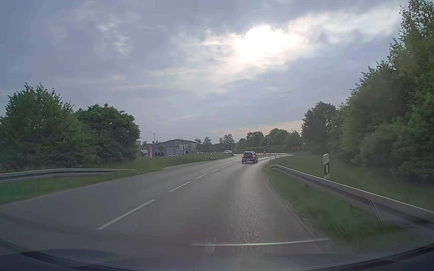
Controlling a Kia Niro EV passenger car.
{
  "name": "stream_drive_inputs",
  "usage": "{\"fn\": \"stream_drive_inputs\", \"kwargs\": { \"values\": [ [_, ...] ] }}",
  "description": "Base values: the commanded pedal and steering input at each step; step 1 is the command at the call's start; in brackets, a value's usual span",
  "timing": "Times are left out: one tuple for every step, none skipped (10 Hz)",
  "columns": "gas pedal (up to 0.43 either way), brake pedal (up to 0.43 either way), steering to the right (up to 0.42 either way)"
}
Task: Follow the waypoints while adhering to traffic rules and regulations
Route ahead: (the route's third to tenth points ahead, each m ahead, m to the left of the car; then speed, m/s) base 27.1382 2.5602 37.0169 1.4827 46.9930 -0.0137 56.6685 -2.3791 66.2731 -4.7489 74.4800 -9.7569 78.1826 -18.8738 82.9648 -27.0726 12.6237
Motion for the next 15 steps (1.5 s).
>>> {"fn": "stream_drive_inputs", "kwargs": {
  "values": [
    [0.0, 0.0, 0.01],
    [0.0, 0.0, 0.011],
    [0.0, 0.0, 0.012],
    [0.0, 0.0, 0.014],
    [0.0, 0.0, 0.016],
    [0.0, 0.0, 0.019],
    [0.0, 0.0, 0.021],
    [0.0, 0.0, 0.021],
    [0.0, 0.0, 0.021],
    [0.0, 0.0, 0.021],
    [0.0, 0.0, 0.021],
    [0.0, 0.0, 0.021],
    [0.0, 0.0, 0.021],
    [0.0, 0.0, 0.021],
    [0.0, 0.0, 0.021]
  ]
}}
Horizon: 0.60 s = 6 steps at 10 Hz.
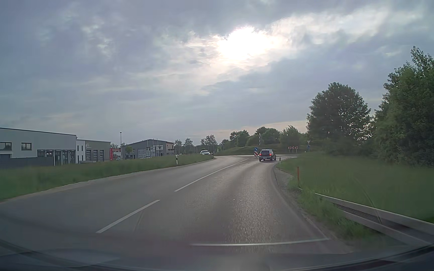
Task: Follow the waypoints while adhering to traffic rules and regulations
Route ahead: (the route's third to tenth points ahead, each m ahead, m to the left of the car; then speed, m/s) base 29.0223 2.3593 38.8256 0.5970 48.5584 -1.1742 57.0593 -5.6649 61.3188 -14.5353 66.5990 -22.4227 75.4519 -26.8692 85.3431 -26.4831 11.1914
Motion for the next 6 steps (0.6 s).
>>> {"fn": "stream_drive_inputs", "kwargs": {
  "values": [
    [0.0, 0.0, 0.021],
    [0.0, 0.0, 0.021],
    [0.0, 0.0, 0.022],
    [0.0, 0.0, 0.021],
    [0.0, 0.0, 0.022],
    [0.0, 0.0, 0.022]
  ]
}}
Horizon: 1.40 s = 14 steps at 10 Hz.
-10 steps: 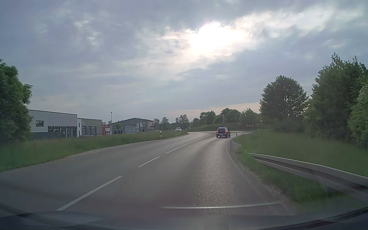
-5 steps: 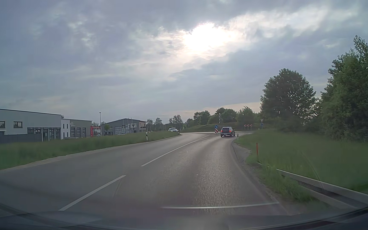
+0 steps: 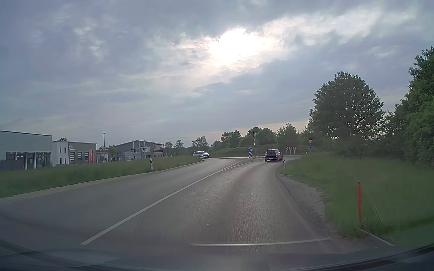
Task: Follow the waypoints while adhering to traffic rules and regulations
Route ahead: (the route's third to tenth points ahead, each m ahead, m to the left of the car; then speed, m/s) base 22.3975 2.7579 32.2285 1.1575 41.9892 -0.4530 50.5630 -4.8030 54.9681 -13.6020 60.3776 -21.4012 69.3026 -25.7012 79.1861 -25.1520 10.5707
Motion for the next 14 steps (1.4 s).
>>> {"fn": "stream_drive_inputs", "kwargs": {
  "values": [
    [0.0, 0.0, 0.023],
    [0.0, 0.0, 0.022],
    [0.02, 0.0, 0.023],
    [0.079, 0.0, 0.022],
    [0.087, 0.0, 0.023],
    [0.087, 0.0, 0.023],
    [0.087, 0.0, 0.023],
    [0.067, 0.0, 0.023],
    [0.039, 0.0, 0.023],
    [0.0, 0.0, 0.024],
    [0.0, 0.0, 0.026],
    [0.0, 0.0, 0.028],
    [0.0, 0.0, 0.028],
    [0.0, 0.0, 0.03]
  ]
}}
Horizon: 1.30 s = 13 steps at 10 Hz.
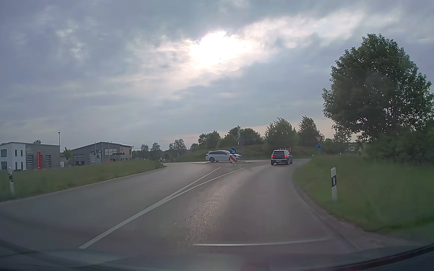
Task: Follow the waypoints while adhering to traffic rules and regulations
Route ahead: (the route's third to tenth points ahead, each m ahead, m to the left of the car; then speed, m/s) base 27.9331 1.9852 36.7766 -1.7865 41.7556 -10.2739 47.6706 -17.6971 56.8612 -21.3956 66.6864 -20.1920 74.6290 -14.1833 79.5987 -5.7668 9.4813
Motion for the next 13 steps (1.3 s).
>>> {"fn": "stream_drive_inputs", "kwargs": {
  "values": [
    [0.0, 0.0, 0.031],
    [0.0, 0.0, 0.032],
    [0.0, 0.0, 0.033],
    [0.0, 0.0, 0.034],
    [0.0, 0.0, 0.034],
    [0.0, 0.0, 0.034],
    [0.0, 0.0, 0.035],
    [0.0, 0.0, 0.035],
    [0.0, 0.0, 0.036],
    [0.0, 0.0, 0.036],
    [0.0, 0.0, 0.037],
    [0.0, 0.0, 0.037],
    [0.0, 0.0, 0.038]
  ]
}}
